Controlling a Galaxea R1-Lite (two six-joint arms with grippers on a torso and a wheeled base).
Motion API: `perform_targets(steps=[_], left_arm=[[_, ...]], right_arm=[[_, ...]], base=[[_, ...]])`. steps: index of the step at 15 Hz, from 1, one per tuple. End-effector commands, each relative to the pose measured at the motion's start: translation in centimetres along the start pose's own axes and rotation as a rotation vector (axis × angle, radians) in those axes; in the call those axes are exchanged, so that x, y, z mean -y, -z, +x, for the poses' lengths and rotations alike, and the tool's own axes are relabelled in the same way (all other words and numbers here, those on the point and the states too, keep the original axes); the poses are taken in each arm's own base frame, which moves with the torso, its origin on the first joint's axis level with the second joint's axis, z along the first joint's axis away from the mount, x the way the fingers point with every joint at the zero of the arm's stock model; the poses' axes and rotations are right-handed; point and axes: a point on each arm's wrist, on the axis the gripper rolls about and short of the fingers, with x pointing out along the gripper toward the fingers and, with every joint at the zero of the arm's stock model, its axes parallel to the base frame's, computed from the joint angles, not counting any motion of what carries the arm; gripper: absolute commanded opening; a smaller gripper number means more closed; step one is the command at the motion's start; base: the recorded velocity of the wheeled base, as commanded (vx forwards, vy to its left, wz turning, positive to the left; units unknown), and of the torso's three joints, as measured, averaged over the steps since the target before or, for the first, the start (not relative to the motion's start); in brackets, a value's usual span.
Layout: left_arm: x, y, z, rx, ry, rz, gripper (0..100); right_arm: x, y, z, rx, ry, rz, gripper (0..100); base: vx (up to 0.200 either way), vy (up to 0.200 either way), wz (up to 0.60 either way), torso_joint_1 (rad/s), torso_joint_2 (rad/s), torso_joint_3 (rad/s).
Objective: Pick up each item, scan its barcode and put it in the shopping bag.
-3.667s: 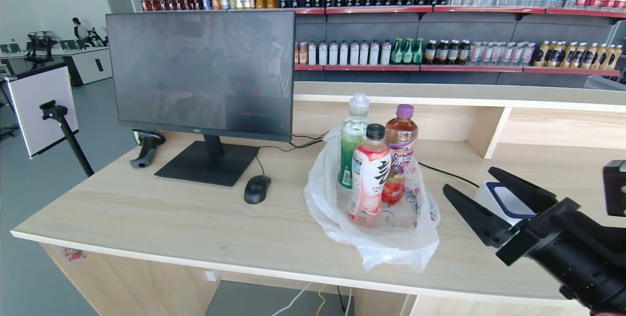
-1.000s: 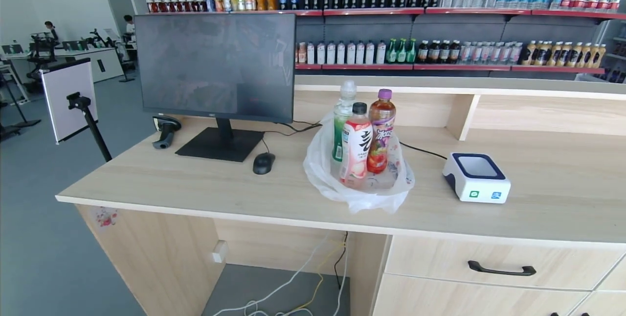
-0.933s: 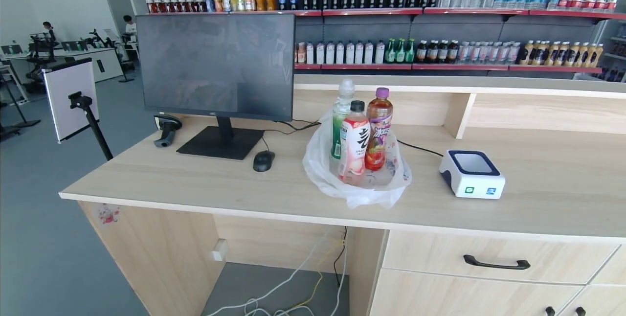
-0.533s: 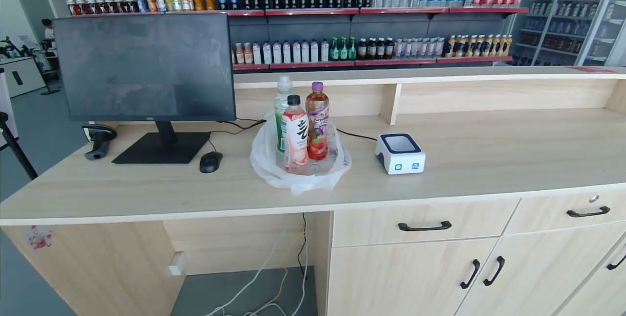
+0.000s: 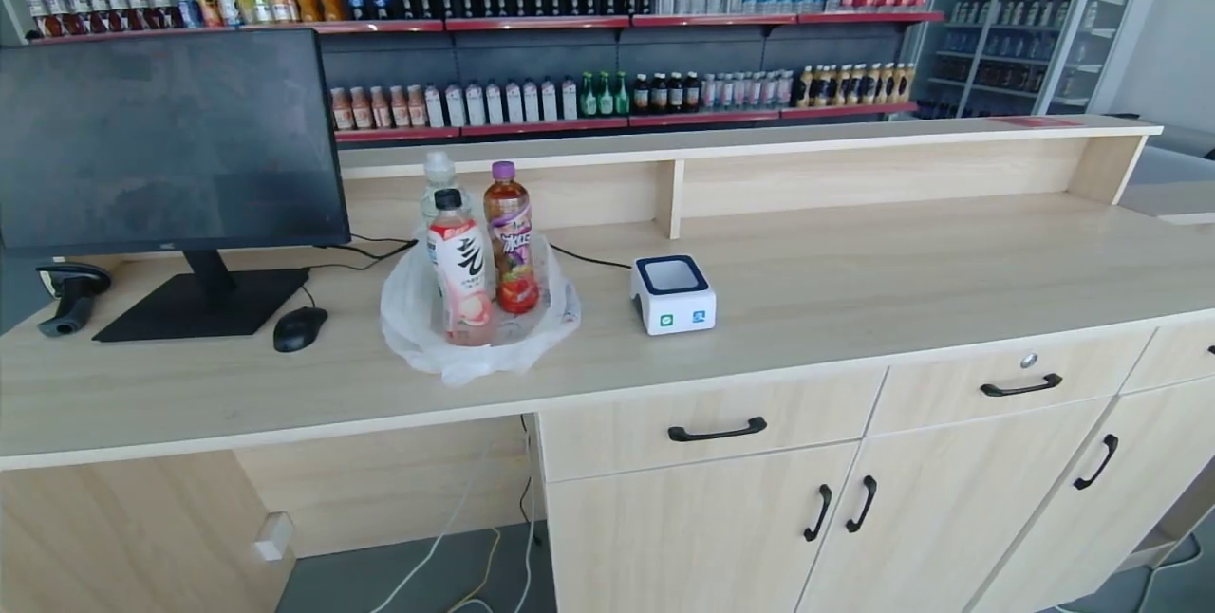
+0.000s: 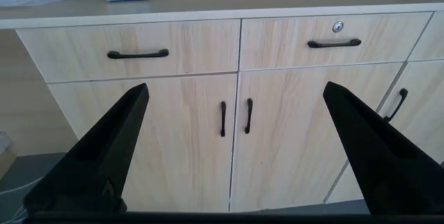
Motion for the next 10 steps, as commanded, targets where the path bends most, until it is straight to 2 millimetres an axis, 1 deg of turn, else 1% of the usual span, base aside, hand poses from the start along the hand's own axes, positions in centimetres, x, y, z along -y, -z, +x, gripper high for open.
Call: perform_targets(steps=[1, 7, 8, 10], left_arm=[[0.00, 0.00, 0.00, 0.000, 0.000, 0.000, 100], [0.00, -0.01, 0.00, 0.002, -0.001, -0.005, 100], [0.00, -0.01, 0.00, 0.002, -0.001, -0.005, 100], [0.00, -0.01, 0.00, 0.002, -0.001, -0.006, 100]], right_arm=[[0.00, 0.00, 0.01, -0.001, 0.000, 0.000, 100], [0.00, 0.00, 0.01, -0.001, 0.000, 0.002, 100], [0.00, 0.00, 0.01, -0.001, 0.000, 0.002, 100], [0.00, 0.00, 0.01, -0.001, 0.000, 0.004, 100]], base=[[0.000, -0.200, 0.00, 0.012, 0.01, 0.007], [0.000, -0.200, 0.00, 0.005, 0.00, 0.003], [0.000, -0.200, 0.60, 0.007, 0.00, -0.002], [0.000, -0.200, 0.00, 0.000, 0.00, 0.000]])
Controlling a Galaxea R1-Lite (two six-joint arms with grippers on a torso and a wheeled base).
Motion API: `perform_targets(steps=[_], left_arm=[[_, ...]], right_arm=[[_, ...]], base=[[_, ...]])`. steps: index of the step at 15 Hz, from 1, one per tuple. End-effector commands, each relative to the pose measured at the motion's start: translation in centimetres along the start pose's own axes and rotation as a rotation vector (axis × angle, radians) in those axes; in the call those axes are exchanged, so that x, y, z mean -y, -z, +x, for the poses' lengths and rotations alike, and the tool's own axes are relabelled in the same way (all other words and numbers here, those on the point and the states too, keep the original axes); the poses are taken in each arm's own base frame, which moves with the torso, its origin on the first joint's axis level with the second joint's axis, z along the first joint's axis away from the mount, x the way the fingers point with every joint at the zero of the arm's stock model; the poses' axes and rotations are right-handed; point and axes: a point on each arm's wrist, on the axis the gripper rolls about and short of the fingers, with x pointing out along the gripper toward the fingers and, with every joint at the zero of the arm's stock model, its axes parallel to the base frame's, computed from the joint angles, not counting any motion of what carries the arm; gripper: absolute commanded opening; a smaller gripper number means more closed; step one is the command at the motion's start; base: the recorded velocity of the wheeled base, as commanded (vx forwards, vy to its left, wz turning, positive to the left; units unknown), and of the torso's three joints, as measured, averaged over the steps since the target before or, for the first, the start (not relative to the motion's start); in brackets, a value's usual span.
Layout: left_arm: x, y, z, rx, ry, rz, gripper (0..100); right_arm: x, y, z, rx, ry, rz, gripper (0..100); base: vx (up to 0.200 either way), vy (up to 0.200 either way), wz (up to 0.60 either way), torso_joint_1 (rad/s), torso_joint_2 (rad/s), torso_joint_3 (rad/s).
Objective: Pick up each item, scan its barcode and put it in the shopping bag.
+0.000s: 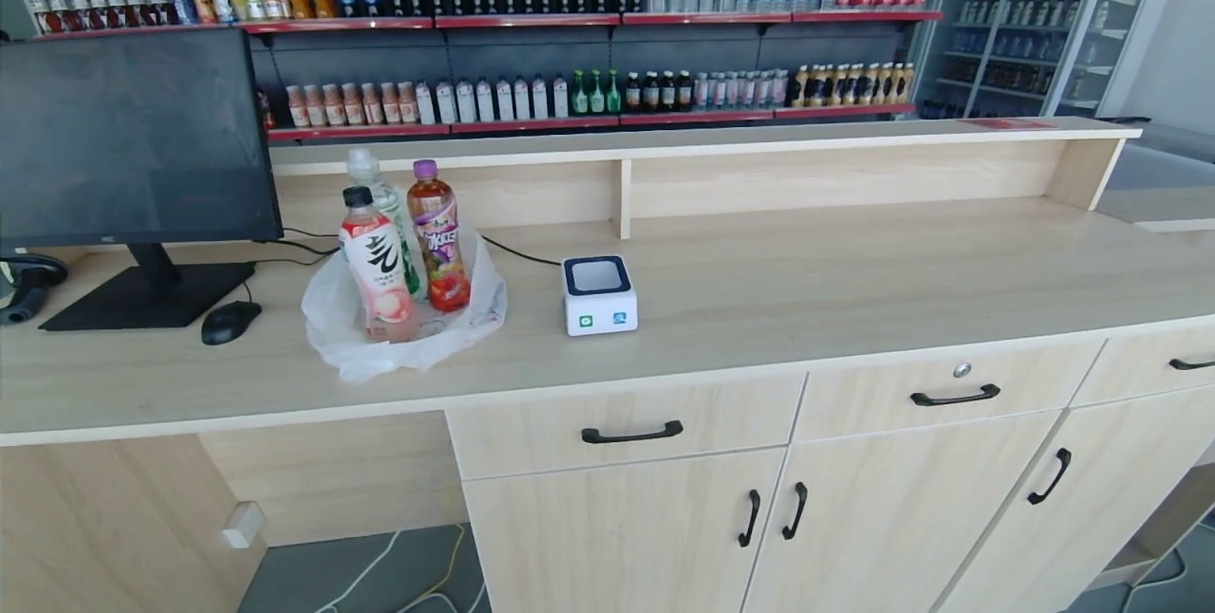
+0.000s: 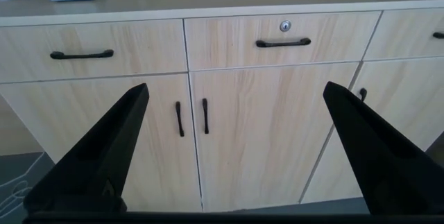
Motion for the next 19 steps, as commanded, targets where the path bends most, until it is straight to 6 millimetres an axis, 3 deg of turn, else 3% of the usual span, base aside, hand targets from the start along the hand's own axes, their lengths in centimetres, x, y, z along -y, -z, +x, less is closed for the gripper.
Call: perform_targets(steps=[1, 6, 11, 19], left_arm=[[0.00, 0.00, 0.00, 0.001, 0.000, 0.000, 100], [0.00, 0.00, 0.00, 0.001, 0.000, 0.003, 100], [0.00, 0.00, 0.00, 0.001, 0.000, 0.003, 100], [0.00, 0.00, 0.00, 0.001, 0.000, 0.006, 100]], right_arm=[[0.00, 0.00, 0.01, -0.001, 0.000, 0.000, 100], [0.00, 0.00, 0.01, -0.001, 0.000, 0.000, 100], [0.00, 0.00, 0.01, -0.001, 0.000, -0.003, 100], [0.00, 0.01, 0.01, -0.002, 0.000, -0.013, 100]], base=[[0.000, 0.000, 0.00, 0.000, 0.00, 0.000], [0.000, 0.000, 0.00, 0.000, 0.00, 0.000], [-0.200, 0.000, 0.00, 0.003, 0.00, -0.001], [0.000, 0.000, 0.00, 0.000, 0.00, 0.000]])
